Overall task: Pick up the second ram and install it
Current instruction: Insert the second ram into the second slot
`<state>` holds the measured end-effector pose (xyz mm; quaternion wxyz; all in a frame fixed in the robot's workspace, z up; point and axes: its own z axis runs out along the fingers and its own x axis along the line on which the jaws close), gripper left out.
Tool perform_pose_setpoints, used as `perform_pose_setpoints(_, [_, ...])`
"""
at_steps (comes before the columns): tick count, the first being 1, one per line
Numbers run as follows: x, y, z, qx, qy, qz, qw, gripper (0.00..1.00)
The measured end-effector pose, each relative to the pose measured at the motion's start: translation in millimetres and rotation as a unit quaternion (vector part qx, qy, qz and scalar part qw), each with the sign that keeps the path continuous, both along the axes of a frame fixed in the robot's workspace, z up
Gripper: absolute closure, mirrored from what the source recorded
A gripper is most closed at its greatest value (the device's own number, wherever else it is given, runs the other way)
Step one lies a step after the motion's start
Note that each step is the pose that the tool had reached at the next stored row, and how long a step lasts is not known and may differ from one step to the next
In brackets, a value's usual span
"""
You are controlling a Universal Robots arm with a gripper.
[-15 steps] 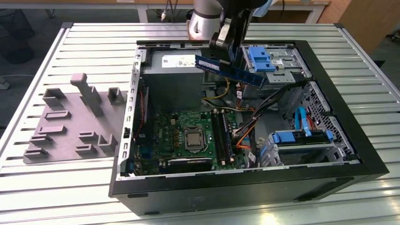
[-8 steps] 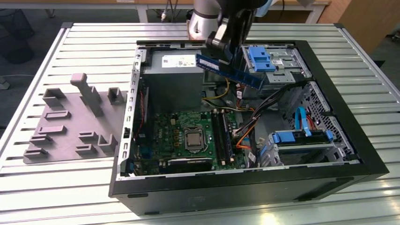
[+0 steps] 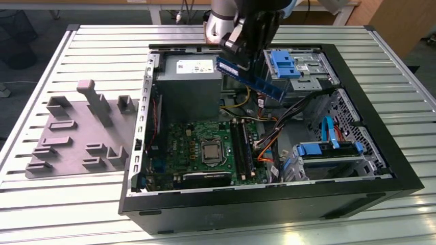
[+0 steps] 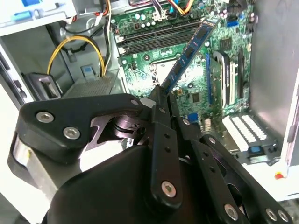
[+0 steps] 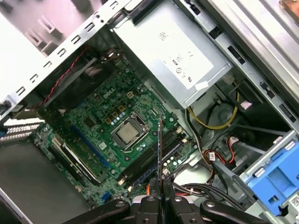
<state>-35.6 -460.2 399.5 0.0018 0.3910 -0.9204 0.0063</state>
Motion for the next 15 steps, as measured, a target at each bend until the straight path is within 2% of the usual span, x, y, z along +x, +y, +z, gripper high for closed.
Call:
perform_pose_setpoints(4, [0.0, 0.0, -0.4, 0.0000, 0.0000, -0.033, 0.9995, 0.86])
perform_pose_setpoints(8, [0.0, 0.0, -0.4, 0.0000, 0.0000, -0.040, 0.9992, 0.86])
perform_pose_setpoints(9, [0.0, 0.0, -0.5, 0.0000, 0.0000, -0.048, 0.9989, 0.86])
perform_pose_setpoints(12, [0.0, 0.0, -0.7, -0.0001, 0.0000, -0.075, 0.9972, 0.86])
perform_pose_setpoints(15, [0.0, 0.0, -1.0, 0.0000, 0.0000, -0.102, 0.9948, 0.86])
